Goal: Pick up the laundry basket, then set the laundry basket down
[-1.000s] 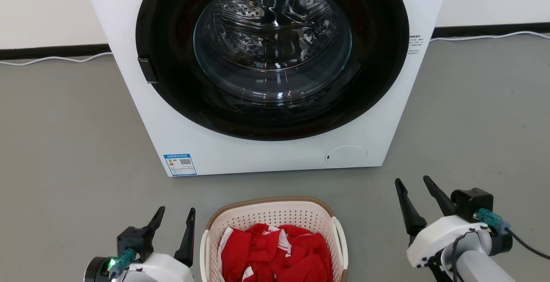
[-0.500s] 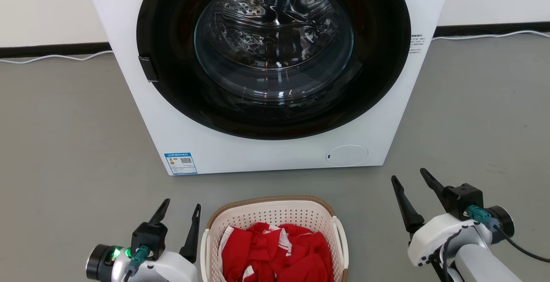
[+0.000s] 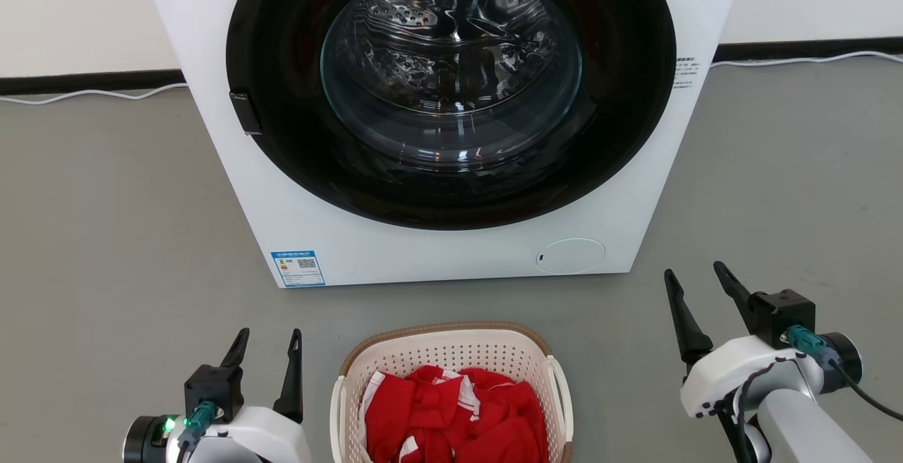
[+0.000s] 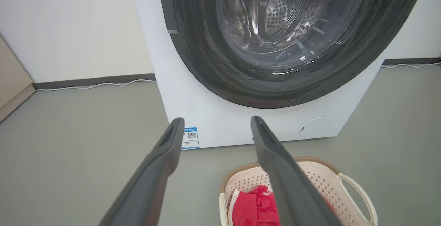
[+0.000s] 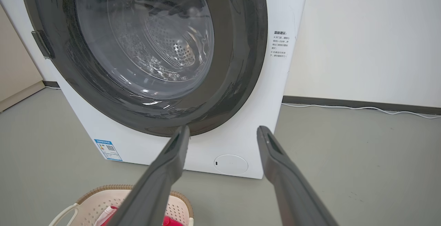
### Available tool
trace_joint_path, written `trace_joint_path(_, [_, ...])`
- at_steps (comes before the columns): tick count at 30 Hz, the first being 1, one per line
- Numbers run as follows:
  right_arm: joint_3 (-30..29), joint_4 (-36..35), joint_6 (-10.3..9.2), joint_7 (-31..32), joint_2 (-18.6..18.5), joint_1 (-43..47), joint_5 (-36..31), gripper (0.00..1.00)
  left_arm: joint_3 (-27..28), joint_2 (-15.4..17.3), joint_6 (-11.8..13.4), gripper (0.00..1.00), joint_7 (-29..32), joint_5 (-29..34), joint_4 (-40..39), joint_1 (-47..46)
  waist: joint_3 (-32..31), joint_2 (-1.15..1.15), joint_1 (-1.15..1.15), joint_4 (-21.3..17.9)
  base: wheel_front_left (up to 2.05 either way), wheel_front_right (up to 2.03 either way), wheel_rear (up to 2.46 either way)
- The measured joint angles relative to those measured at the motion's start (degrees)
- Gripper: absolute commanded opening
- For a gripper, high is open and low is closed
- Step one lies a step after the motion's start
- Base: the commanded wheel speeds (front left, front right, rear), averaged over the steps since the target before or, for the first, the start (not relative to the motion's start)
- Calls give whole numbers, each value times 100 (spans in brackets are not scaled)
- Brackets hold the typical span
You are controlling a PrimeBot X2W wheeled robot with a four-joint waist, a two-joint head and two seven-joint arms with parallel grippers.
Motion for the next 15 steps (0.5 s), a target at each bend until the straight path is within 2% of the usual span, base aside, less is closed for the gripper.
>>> trace_joint_path(15, [-52,13,0,0,55,1,-33,100,55,-35,-59,100,0,12,63,-1,42,0,0,-6,0,0,0])
